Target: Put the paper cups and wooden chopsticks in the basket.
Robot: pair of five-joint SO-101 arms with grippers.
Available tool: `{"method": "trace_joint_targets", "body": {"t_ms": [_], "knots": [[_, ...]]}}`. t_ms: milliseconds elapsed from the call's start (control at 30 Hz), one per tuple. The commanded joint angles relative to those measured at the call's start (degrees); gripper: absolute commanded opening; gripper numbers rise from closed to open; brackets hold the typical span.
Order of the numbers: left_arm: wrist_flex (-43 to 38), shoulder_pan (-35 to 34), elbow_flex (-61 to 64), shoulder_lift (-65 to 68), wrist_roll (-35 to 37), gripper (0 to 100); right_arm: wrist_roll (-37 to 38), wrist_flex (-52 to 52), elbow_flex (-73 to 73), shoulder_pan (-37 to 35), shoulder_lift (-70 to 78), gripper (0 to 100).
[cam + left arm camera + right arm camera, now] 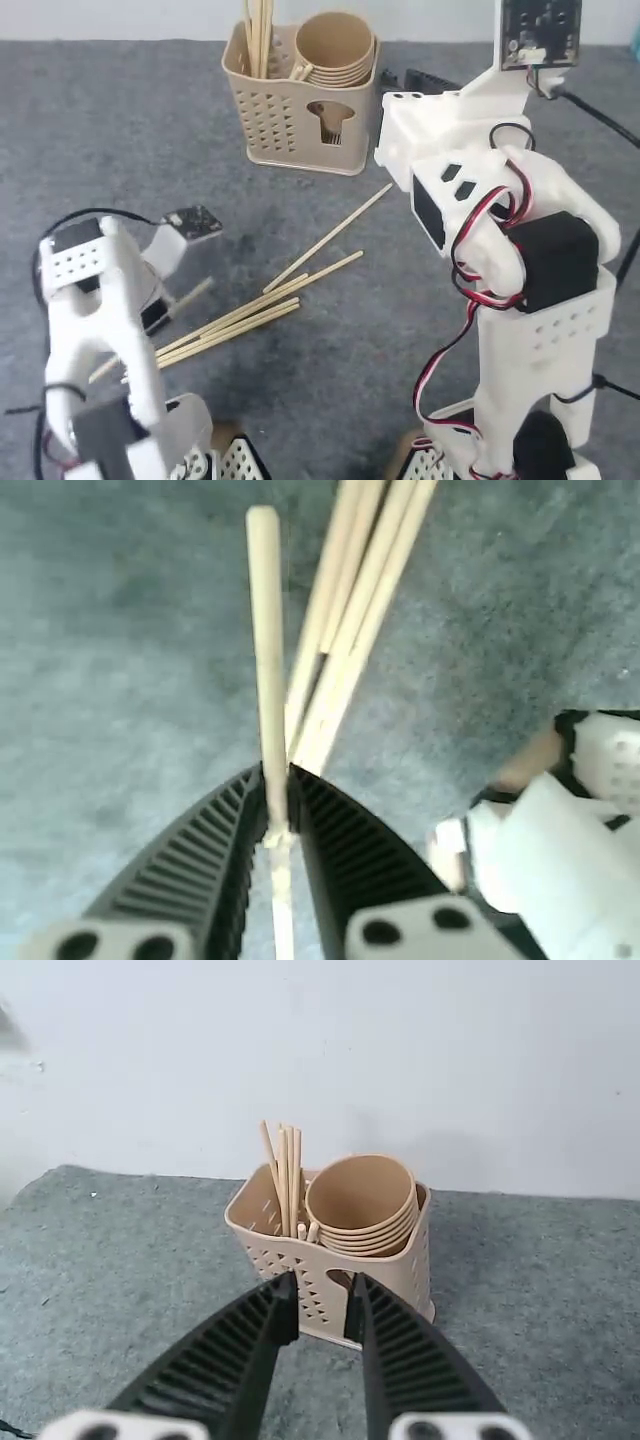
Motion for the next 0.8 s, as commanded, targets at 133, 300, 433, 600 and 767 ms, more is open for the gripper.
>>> {"method": "trace_joint_targets", "body": {"t_ms": [133,300,433,600,767], "knots": [[-4.5,10.8,-5.1,-20.5,17.8,1,-0.4,2.2,-0.6,0.6,-2.1,9.7],[-18.3,17.1,-5.7,-27.8,40.0,1,-0.4,7.3,-0.6,0.6,-5.0,9.7],[-22.9,18.9,-9.5,-26.6,46.9,1,-0.3,13.5,-0.6,0.9,-6.4,9.7],[-22.8,19.4,-21.9,-15.9,55.3,1,-0.3,20.5,-0.2,1.0,-5.8,9.7],[-24.6,21.5,-39.3,-0.8,58.0,1,-0.4,18.2,10.5,1.0,-7.4,9.6]]}}
